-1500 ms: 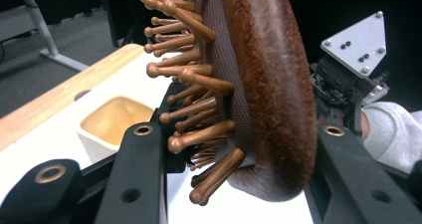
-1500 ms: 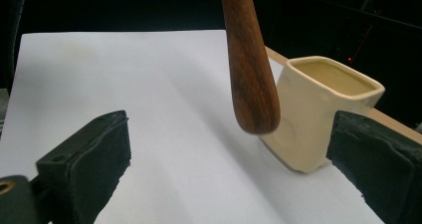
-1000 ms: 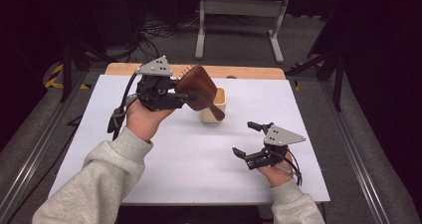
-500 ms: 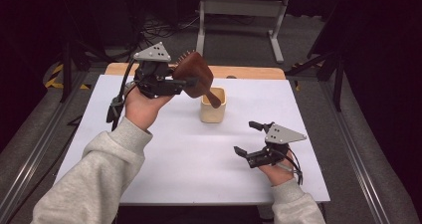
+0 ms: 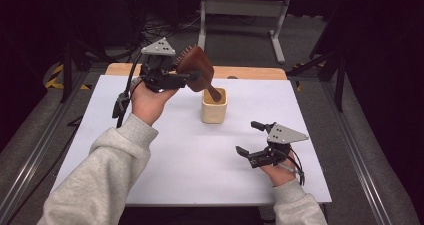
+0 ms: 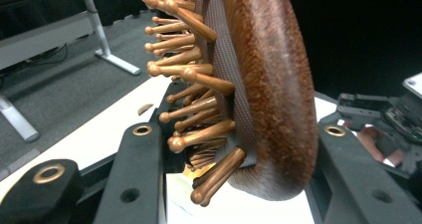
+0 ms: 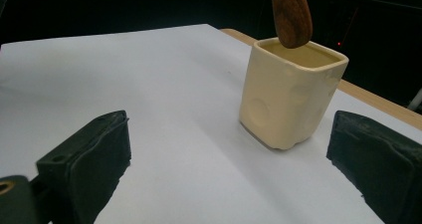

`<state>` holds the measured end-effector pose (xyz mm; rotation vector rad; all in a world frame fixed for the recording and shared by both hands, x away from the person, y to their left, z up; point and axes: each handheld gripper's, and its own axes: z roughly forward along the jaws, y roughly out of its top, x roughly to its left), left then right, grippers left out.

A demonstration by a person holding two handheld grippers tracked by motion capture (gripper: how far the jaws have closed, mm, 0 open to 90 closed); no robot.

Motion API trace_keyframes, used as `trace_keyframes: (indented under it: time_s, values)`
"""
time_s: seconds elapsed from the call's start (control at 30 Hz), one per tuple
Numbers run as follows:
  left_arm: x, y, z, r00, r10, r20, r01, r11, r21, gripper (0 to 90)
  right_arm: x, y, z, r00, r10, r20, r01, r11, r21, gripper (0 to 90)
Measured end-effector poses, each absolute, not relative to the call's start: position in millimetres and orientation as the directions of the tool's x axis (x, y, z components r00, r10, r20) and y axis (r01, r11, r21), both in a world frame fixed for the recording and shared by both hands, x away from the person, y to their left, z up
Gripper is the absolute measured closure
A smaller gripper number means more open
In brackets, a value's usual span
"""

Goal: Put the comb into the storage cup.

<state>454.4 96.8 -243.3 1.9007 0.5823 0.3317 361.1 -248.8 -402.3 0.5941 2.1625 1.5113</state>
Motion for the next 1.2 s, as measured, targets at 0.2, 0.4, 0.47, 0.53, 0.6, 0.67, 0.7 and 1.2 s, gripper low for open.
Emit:
trace_keyframes:
  time_s: [0.2,0.4,0.47,0.53,0.6,0.67,0.7,1.2]
  values:
    - [463,93,-247,0.829,0.557,-0.038,0.25,-0.309,0.917,58.7,362,-249,-402,-0.816,0.568,-0.107,0.095,0.315,0.944,3.9]
    - [469,91,-250,0.82,0.57,-0.042,0.26,-0.307,0.916,58.5,362,-249,-403,-0.814,0.572,-0.102,0.101,0.313,0.944,3.9]
    - [471,91,-252,0.819,0.572,-0.045,0.264,-0.306,0.915,58.4,362,-249,-403,-0.812,0.574,-0.104,0.101,0.314,0.944,4.0]
    - [474,90,-255,0.816,0.577,-0.045,0.265,-0.303,0.915,58.5,362,-250,-403,-0.813,0.573,-0.1,0.102,0.311,0.945,4.0]
    - [475,89,-256,0.818,0.573,-0.052,0.271,-0.304,0.913,58.4,362,-250,-403,-0.813,0.573,-0.102,0.102,0.312,0.945,4.0]
    - [475,87,-260,0.819,0.571,-0.062,0.277,-0.297,0.914,58.3,362,-249,-403,-0.813,0.575,-0.094,0.11,0.31,0.944,3.9]
    - [475,86,-262,0.819,0.57,-0.062,0.276,-0.298,0.914,58.3,362,-249,-403,-0.814,0.574,-0.092,0.111,0.309,0.945,3.9]
    - [488,83,-291,0.806,0.585,-0.092,0.321,-0.301,0.898,57.8,364,-246,-405,-0.819,0.566,-0.092,0.115,0.319,0.941,4.0]
